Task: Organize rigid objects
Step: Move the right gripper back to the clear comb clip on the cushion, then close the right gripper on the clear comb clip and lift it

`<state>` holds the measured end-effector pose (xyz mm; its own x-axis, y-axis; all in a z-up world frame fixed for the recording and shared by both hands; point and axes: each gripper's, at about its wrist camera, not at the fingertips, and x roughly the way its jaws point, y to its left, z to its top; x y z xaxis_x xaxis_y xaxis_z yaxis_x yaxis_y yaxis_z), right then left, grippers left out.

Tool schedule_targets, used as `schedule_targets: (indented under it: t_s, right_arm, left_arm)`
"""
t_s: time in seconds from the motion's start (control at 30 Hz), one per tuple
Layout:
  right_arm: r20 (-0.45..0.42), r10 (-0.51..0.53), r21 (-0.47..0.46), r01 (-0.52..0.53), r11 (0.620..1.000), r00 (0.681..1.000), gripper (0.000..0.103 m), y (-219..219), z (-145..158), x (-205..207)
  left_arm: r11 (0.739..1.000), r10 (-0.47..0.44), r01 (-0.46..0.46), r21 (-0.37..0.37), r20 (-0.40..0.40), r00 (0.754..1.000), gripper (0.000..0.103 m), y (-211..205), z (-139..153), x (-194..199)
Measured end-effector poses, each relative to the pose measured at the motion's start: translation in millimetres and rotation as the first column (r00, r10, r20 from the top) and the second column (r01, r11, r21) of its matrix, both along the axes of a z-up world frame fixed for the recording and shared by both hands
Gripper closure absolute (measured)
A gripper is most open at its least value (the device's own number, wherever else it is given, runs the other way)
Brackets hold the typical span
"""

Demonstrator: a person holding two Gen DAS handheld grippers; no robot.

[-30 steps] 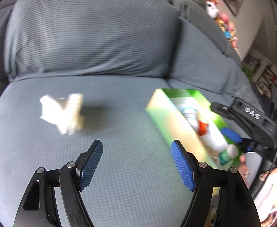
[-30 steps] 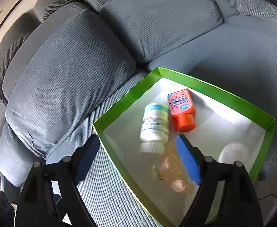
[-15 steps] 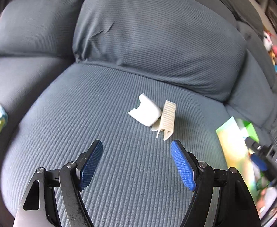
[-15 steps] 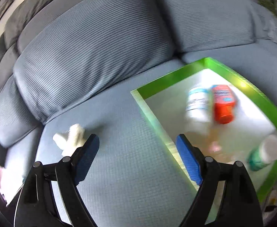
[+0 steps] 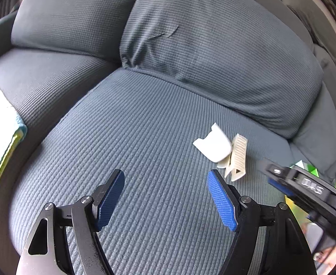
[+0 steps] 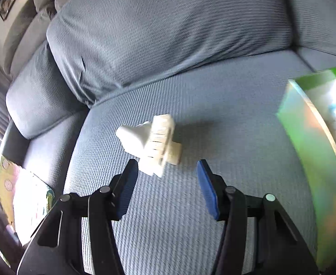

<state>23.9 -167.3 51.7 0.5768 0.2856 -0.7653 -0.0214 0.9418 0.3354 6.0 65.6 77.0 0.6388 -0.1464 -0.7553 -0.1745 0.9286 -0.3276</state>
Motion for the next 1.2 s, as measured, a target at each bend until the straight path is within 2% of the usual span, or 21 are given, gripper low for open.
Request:
schedule_targets:
  t_s: [0.13, 0.27, 0.4, 0.47, 0.5, 0.53, 0.73, 0.87, 0.97, 1.07, 1.2]
  right_arm:
    - [-0.002, 0.047, -0.055, -0.047, 0.997, 0.999, 0.051, 22, -6, 16]
    - [-0.003, 0.047, -0.098, -0.047, 0.994, 0.999, 0.051, 29, -16, 26]
    - [-0.05, 0.055, -0.098, -0.06, 0.993, 0.997, 0.052, 28, -30, 32]
    - [-0.043, 0.056, -0.109, -0.061, 0.992, 0.997, 0.06, 27, -32, 31]
    - [-0.037, 0.056, -0.122, -0.06, 0.991, 0.998, 0.073, 26, -31, 30]
    - [-0.033, 0.054, -0.121, -0.057, 0.991, 0.998, 0.077, 24, -30, 28]
    - [-0.052, 0.042, -0.039, -0.044, 0.998, 0.998, 0.078, 5, -22, 5]
    - [-0.071, 0.07, 0.025, -0.068, 0.997, 0.995, 0.078, -2, -20, -27]
    - [-0.084, 0.088, 0.116, -0.078, 0.99, 0.993, 0.078, -9, -24, -49]
    - [-0.101, 0.058, 0.14, -0.043, 0.989, 0.993, 0.075, -17, -30, -56]
    - [-0.106, -0.016, 0.117, 0.029, 0.993, 0.994, 0.07, -34, -36, -55]
  left_arm:
    - [0.999, -0.002, 0.002, -0.037, -0.005, 1.0, 0.028, 3, -1, 3]
    - [0.999, 0.019, -0.019, -0.026, -0.016, 1.0, 0.028, 1, -2, 6]
    - [0.999, 0.012, -0.013, -0.033, -0.02, 1.0, 0.028, 0, -3, 7]
    - [1.0, 0.01, -0.01, -0.022, -0.027, 1.0, 0.028, -2, -4, 8]
    - [1.0, 0.009, -0.01, -0.014, -0.031, 0.999, 0.028, -4, -5, 8]
    - [1.0, 0.006, -0.007, -0.007, -0.033, 0.999, 0.028, -5, -5, 9]
    - [1.0, -0.016, 0.016, 0.002, -0.031, 0.999, 0.028, -12, -5, 9]
    - [0.999, -0.036, 0.035, -0.032, -0.041, 0.999, 0.028, -11, -7, 9]
    - [0.998, -0.048, 0.046, -0.038, -0.032, 0.998, 0.028, -13, -6, 7]
    - [0.996, -0.072, 0.07, -0.062, -0.03, 0.997, 0.028, -17, -6, 6]
    - [0.994, -0.1, 0.097, -0.058, -0.044, 0.994, 0.028, -26, -8, 8]
